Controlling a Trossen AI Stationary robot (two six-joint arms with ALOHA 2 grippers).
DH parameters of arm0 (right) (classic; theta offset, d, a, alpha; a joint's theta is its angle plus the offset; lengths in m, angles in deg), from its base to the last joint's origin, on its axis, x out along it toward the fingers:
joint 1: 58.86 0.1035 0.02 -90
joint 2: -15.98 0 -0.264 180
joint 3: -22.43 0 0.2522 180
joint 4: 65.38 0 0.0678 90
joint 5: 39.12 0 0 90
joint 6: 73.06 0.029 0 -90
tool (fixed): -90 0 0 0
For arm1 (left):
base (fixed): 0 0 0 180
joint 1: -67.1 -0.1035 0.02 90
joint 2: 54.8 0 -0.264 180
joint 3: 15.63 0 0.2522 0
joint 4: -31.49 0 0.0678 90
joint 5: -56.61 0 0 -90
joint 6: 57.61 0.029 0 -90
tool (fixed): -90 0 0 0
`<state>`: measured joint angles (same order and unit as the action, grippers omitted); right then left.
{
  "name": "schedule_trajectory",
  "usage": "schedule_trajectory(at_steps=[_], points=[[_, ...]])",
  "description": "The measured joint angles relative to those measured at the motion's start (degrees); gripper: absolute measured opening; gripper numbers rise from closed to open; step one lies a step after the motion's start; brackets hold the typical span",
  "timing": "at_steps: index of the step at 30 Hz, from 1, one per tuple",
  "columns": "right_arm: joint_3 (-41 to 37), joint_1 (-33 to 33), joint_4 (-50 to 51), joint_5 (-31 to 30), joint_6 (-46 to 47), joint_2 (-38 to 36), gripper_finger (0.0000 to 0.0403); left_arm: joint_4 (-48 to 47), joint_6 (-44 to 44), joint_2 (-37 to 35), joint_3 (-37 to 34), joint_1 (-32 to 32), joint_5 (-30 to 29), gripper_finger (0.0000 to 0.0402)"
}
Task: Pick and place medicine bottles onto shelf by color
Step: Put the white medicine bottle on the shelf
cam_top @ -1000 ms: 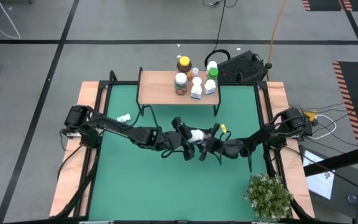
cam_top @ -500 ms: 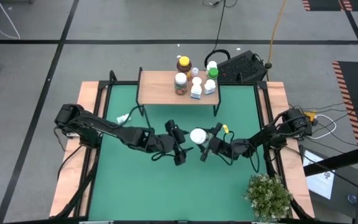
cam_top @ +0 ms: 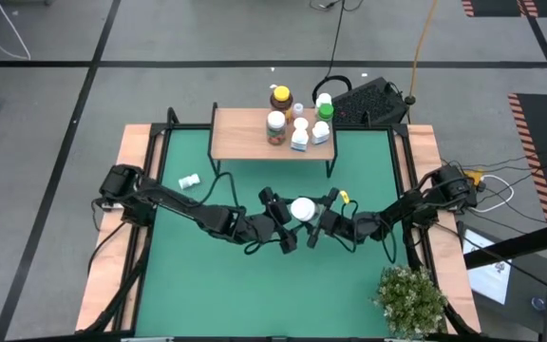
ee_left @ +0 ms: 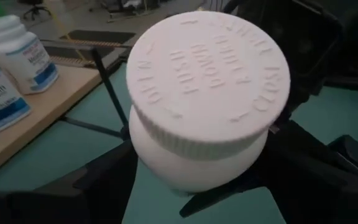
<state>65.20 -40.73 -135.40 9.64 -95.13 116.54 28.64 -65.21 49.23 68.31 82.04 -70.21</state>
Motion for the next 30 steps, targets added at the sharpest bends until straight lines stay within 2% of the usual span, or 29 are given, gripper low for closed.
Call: schedule_trajectory(at_steps=[7, 16, 21, 25, 30], points=[[0.00, -0.07, -0.07, 0.15, -0.19, -0.08, 0.0244, 3.38, 0.41, 1.03, -0.07, -0.16, -2.51, 0.0323], [0.04, -0.07, 0.01, 0.37, 0.03, -0.11, 0.0245, 4.90, 0.98, 1.05, -0.07, -0.35, -2.89, 0.0264], [0.09, -0.15, 0.38, 0.55, -0.03, -0.04, 0.0251, 4.12, 1.03, 1.03, -0.07, -0.39, -2.81, 0.0275], [0.14, -0.86, 0.68, 0.95, 0.60, -0.02, 0.0269, 3.73, 1.65, 1.03, 0.00, -0.52, -2.93, 0.0277], [-0.17, -0.94, 2.08, 1.00, -0.32, -0.34, 0.0313, 1.27, 3.03, 0.86, 0.31, -0.66, -2.04, 0.0258]])
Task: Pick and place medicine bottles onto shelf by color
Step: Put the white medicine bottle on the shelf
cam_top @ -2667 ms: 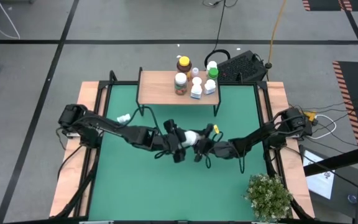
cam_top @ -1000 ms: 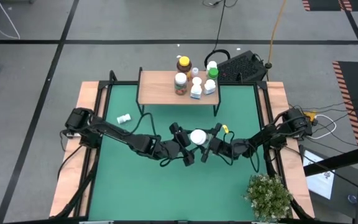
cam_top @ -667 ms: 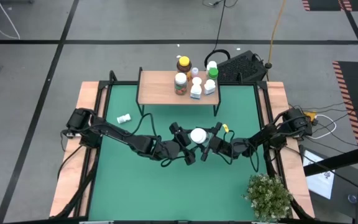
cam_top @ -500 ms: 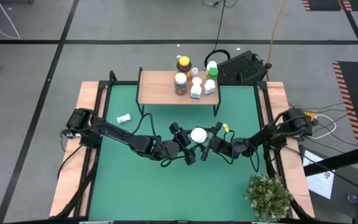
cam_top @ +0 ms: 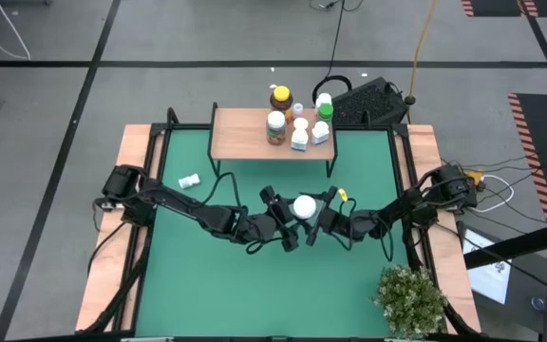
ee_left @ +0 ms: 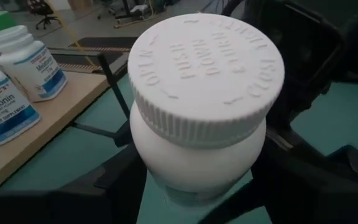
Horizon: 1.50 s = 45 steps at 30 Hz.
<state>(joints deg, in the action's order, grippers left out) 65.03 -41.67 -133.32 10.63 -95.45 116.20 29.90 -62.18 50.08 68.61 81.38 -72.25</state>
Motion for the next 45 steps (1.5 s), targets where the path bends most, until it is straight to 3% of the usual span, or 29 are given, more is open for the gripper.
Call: schedule_trajectory(at_steps=[5, 12, 16, 19, 22, 30, 38, 45], points=[[-0.02, -0.23, 15.46, 1.78, 5.50, -6.85, 0.0356, -3.68, 0.20, -1.59, 0.04, -0.07, 0.05, 0.0255], [0.01, -4.89, 46.73, 13.98, 19.62, -22.73, 0.0370, -11.73, -0.55, -3.00, 0.04, -0.31, -0.82, 0.0258], [-0.04, -6.45, 53.12, 21.29, 24.15, -29.97, 0.0369, -17.69, -0.51, -2.84, 0.00, -1.40, 7.11, 0.0262], [-0.06, -6.47, 51.36, 26.59, 25.96, -31.63, 0.0362, -17.51, -1.76, -2.26, 0.02, -2.52, 13.53, 0.0266], [-0.04, -6.27, 49.05, 29.39, 26.20, -30.30, 0.0352, -17.87, -2.02, -1.39, -0.07, -3.11, 14.83, 0.0263], [-0.11, -6.21, 41.75, 26.70, 22.73, -24.54, 0.0311, -18.15, -2.80, -0.01, -0.09, -3.52, 15.73, 0.0265], [-0.09, -6.90, 41.41, 25.44, 20.20, -22.62, 0.0255, -18.06, -3.10, 0.54, -0.13, -3.92, 16.02, 0.0263], [-0.09, -7.00, 41.11, 25.39, 18.73, -21.69, 0.0230, -18.42, -4.24, 0.54, -0.15, -4.09, 16.19, 0.0271]])
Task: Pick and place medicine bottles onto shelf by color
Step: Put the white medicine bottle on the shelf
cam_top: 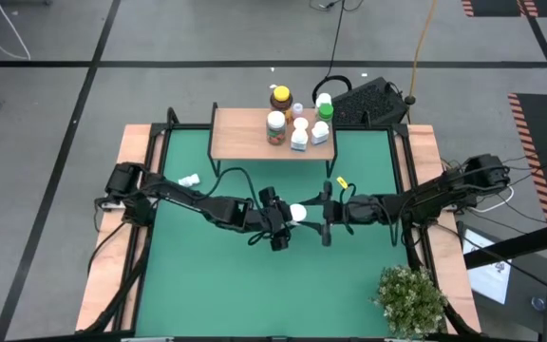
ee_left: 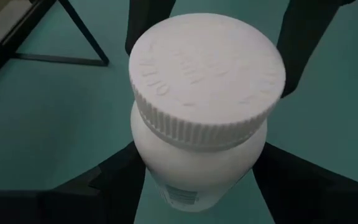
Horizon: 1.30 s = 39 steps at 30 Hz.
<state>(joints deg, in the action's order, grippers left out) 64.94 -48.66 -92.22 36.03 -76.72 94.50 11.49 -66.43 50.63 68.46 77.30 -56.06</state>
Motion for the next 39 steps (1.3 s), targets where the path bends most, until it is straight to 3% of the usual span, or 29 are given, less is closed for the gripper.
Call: schedule_trajectory(at_steps=[11, 19, 24, 28, 32, 39], points=[[-0.02, -0.04, 1.00, -0.16, -0.22, 0.09, 0.0226, -2.10, -2.56, -0.04, 0.02, 0.00, 2.46, 0.0343], [-0.09, -0.11, 4.00, -4.57, -1.56, -0.93, 0.0226, -16.49, -3.85, -4.93, 0.02, 0.04, 0.83, 0.0368], [2.13, -1.71, 6.92, -4.39, -5.40, -4.49, 0.0228, -27.29, -8.56, -11.61, 0.04, 0.03, -7.21, 0.0355], [9.80, -6.63, 18.12, -3.05, -6.27, -5.59, 0.0229, -31.81, -10.03, -17.22, 0.04, 0.00, -12.45, 0.0334], [18.70, -11.98, 25.90, 2.91, -6.82, -3.81, 0.0230, -32.27, -9.67, -23.28, 0.04, 0.00, -15.29, 0.0311], [29.46, -17.24, 29.55, 4.82, -10.78, -0.91, 0.0230, -32.96, -8.86, -30.93, 0.06, 0.00, -18.07, 0.0278]])
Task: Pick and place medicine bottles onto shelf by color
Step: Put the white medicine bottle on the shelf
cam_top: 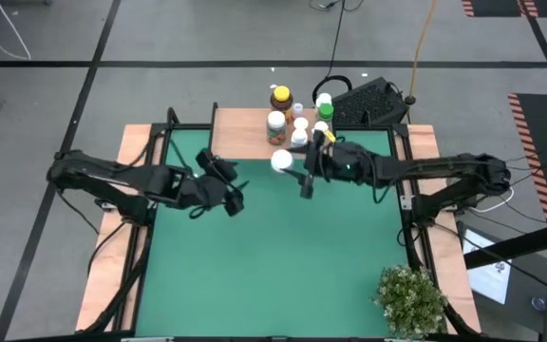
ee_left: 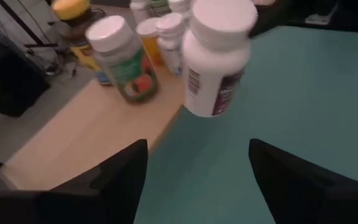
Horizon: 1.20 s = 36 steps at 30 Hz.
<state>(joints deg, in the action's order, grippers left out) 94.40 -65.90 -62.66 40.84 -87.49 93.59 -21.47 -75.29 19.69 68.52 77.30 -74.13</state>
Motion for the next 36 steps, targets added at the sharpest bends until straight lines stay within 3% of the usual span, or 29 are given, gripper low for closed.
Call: schedule_trajectory(at_steps=[10, 21, 28, 36], points=[[8.55, -5.83, 1.33, 1.25, 0.23, 8.84, 0.0230, -0.97, -0.62, -0.68, 0.00, 0.02, -1.55, 0.0255], [8.60, -9.93, 0.77, 1.23, 0.52, 9.37, 0.0231, -0.77, -0.89, 1.01, 0.03, 0.19, -1.76, 0.0253], [8.60, -12.92, 1.30, 8.76, 3.14, 9.33, 0.0231, -0.89, -0.93, 1.17, -0.04, 0.00, -1.75, 0.0253], [8.60, -14.24, 1.63, 10.20, 4.77, 9.33, 0.0249, -0.90, -1.03, 1.30, -0.06, 0.02, -1.72, 0.0253]])
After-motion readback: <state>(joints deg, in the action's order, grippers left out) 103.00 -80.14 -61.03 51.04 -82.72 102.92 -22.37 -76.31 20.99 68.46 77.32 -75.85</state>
